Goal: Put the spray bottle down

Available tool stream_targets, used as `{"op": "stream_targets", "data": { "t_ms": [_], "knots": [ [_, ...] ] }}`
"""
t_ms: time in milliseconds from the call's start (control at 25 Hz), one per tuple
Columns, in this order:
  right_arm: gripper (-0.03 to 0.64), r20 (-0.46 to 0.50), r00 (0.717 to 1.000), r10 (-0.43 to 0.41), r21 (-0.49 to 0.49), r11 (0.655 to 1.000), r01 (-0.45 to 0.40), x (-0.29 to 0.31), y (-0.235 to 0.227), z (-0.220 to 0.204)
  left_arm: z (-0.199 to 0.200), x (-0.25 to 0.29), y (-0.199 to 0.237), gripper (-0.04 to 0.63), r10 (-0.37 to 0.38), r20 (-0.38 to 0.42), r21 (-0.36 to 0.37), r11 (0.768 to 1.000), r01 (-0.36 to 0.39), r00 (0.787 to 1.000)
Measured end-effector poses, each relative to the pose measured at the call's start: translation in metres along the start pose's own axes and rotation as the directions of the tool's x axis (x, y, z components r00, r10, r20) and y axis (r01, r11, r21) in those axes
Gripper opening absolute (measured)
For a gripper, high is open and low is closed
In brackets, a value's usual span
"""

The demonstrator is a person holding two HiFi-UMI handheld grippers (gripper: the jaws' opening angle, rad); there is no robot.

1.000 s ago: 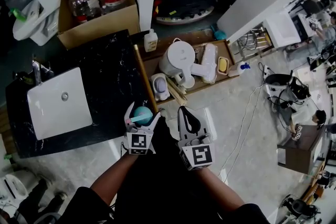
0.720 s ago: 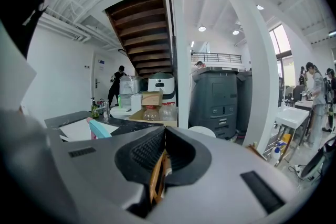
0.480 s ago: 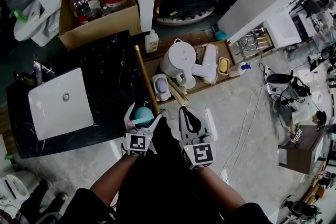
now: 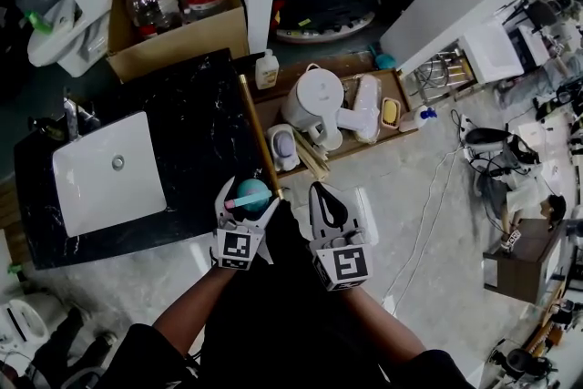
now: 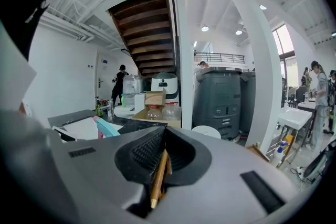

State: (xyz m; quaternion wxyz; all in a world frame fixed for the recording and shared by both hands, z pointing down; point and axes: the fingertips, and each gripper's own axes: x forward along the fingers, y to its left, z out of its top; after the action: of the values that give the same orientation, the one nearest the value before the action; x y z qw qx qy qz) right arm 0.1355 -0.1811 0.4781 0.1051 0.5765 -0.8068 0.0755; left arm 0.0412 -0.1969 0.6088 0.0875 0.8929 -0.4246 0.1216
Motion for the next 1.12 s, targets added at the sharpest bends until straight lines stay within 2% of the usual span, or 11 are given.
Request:
{"op": "stream_targets", "data": {
  "t_ms": [440,680,880,1120],
  "knots": [
    [0.015,0.027,1.0,-0.013,-0.007,1.0,0.013,-0.017,0.025,0.007,0.001,-0.04,0.005,0.436,0.02,0.017,-0.042,0.999,-0.02,1.0],
    [0.015,0.038,0.999,-0.017,0.014,1.0,0.016,-0.028,0.044,0.009,0.003,-0.064,0.002,0.436,0.027,-0.001,-0.074,0.997,-0.027,1.0],
    [0.017,0.058,0.998,-0.013,0.006,1.0,0.013,-0.037,0.063,0.013,0.01,-0.09,0.004,0.436,0.034,0.028,-0.091,0.995,-0.032,0.999],
    [0.015,0.068,0.998,-0.005,0.013,1.0,0.004,-0.049,0.081,0.012,0.035,-0.121,0.0,0.436,0.042,0.08,-0.164,0.986,-0.029,0.996]
  ]
}}
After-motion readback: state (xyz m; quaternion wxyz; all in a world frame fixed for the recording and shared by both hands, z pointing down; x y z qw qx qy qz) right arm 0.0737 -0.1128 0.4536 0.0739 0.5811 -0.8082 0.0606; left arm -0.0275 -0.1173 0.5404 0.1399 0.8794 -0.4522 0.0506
